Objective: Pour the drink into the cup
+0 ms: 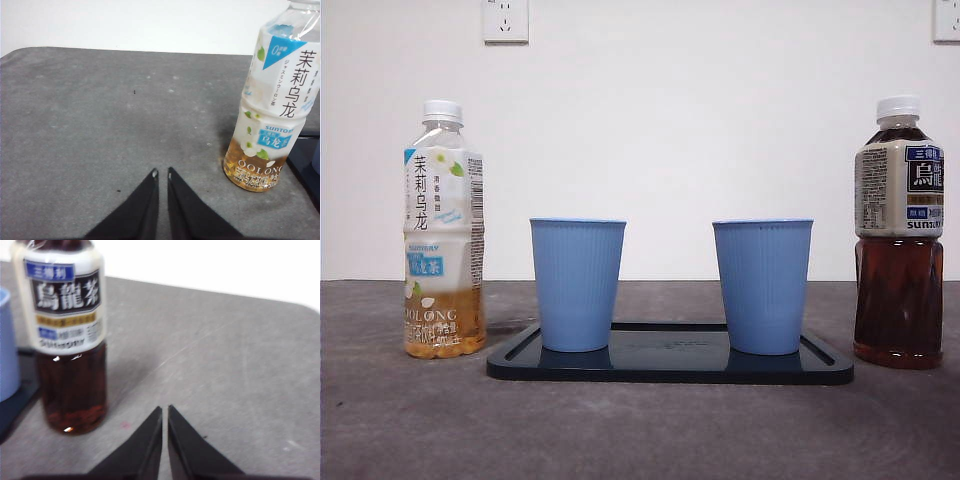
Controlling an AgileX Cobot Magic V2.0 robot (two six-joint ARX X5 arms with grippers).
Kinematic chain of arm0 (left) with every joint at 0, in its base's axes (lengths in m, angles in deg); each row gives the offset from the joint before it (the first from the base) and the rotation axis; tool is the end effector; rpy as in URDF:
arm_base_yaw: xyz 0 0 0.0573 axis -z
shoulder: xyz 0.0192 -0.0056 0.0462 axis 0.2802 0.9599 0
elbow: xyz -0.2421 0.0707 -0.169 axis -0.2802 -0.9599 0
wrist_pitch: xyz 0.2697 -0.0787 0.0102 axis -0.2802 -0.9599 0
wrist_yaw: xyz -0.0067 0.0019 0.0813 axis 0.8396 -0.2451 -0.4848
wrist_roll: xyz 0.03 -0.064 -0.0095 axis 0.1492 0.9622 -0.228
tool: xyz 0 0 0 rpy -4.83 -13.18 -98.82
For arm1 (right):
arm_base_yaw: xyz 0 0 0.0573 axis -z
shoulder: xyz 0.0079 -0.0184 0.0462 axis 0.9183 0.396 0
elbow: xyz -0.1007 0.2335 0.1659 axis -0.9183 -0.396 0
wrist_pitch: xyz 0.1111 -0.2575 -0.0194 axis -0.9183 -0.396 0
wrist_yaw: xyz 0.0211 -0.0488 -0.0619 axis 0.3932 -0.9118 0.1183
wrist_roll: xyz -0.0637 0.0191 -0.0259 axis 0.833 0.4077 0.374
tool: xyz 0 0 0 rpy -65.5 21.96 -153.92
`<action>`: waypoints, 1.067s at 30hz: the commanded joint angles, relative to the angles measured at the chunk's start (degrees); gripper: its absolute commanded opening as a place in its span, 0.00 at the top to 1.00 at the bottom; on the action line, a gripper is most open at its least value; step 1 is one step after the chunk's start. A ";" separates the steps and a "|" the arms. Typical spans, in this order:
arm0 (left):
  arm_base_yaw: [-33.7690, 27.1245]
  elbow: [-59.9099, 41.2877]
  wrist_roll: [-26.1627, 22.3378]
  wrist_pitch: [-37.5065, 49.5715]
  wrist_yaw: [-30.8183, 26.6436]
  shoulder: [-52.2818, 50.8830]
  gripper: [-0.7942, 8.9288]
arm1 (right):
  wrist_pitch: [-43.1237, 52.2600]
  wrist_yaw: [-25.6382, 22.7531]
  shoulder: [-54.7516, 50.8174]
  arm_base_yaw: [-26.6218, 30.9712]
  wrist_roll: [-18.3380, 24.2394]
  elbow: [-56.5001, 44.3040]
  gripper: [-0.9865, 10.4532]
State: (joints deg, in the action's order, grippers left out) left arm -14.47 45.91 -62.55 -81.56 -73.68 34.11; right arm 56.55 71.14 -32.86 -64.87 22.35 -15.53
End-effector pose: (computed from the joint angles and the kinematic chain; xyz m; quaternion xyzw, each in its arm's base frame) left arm 0.1105 -0.0046 0.1538 -0.0207 0.0769 -0.0246 0.9965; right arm 0.1109 -0.0003 0.1500 -0.0414 0.0806 0.0164 0.9958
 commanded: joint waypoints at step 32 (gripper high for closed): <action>0.13 -1.16 0.13 0.04 -0.31 -0.11 0.89 | 1.55 -0.33 -0.04 -0.59 0.39 -0.66 0.90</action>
State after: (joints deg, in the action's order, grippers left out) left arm -14.47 45.91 -62.53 -81.58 -73.68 34.11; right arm 57.38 70.88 -32.86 -65.39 22.35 -15.81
